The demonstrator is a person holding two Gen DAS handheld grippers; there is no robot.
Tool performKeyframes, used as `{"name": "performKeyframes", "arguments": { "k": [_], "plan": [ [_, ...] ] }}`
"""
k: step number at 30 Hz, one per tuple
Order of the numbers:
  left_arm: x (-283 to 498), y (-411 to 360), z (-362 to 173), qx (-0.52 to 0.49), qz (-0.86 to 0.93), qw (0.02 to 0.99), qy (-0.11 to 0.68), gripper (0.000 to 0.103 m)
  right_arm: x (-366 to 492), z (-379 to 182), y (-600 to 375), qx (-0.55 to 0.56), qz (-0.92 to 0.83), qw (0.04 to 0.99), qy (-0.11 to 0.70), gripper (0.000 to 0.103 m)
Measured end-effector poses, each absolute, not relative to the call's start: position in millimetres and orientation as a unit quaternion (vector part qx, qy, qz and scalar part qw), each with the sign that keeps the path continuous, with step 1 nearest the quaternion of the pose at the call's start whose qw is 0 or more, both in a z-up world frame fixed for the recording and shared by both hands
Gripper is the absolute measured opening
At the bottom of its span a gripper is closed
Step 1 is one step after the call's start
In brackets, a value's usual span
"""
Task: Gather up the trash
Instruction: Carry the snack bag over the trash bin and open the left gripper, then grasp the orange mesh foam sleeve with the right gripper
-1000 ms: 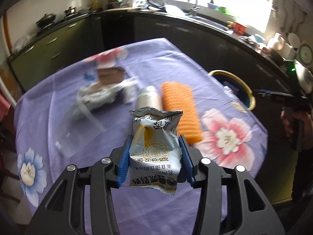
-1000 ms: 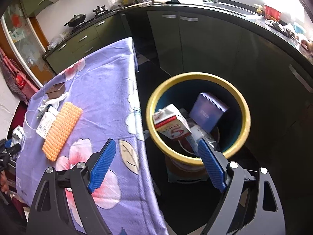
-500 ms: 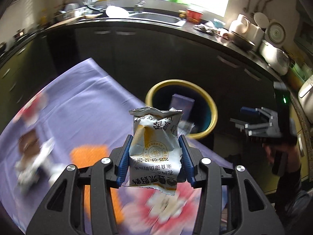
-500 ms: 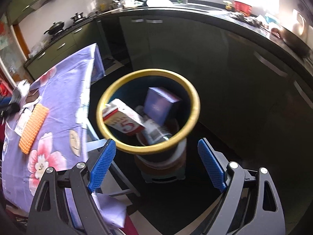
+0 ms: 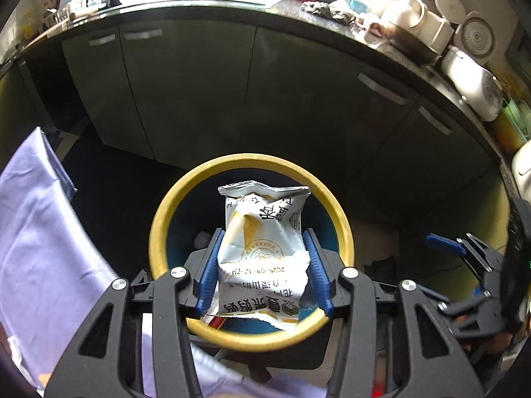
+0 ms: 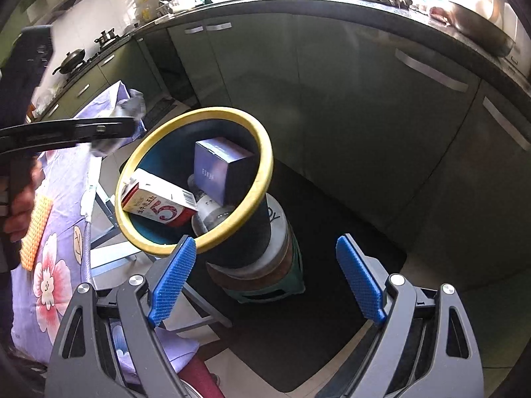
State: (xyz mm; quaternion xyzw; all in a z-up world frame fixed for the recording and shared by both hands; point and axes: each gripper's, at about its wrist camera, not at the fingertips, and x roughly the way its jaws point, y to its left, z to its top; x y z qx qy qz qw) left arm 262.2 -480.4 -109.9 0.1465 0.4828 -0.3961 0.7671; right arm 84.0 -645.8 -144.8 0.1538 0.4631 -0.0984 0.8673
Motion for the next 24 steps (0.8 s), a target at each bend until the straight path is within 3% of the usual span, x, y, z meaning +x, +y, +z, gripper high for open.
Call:
{"name": "performKeyframes", "arguments": {
  "k": [2, 3, 7, 12, 19, 24],
  "plan": [
    [267.4, -486.6, -118.9, 0.142, -0.390, 0.766, 0.490, 0.065, 85.6, -145.9, -647.6, 0.157, -0.096, 0.867, 0.463, 0.086],
    [268.0, -487.7, -121.2, 0.142, -0.388, 0.767, 0.492, 0.066, 86.9, -146.7, -648.8, 0.158, -0.096, 0.867, 0.463, 0.088],
    [265.1, -478.7, -117.0, 0.139, -0.382, 0.771, 0.490, 0.066, 88.9, -149.9, -649.7, 0.154, -0.093, 0.870, 0.460, 0.089],
    [245.0, -429.9, -74.7, 0.110, -0.380, 0.800, 0.452, 0.067, 93.5, -152.7, -636.9, 0.155, -0.071, 0.872, 0.458, 0.089],
    [203.7, -311.6, -14.0, 0.071, -0.334, 0.853, 0.395, 0.071, 111.4, -126.1, -570.9, 0.103, -0.006, 0.888, 0.448, 0.089],
    [179.6, -225.2, 0.3, 0.045, -0.278, 0.885, 0.370, 0.071, 126.5, -98.1, -488.4, 0.054, 0.070, 0.895, 0.438, 0.089]
  ]
}}
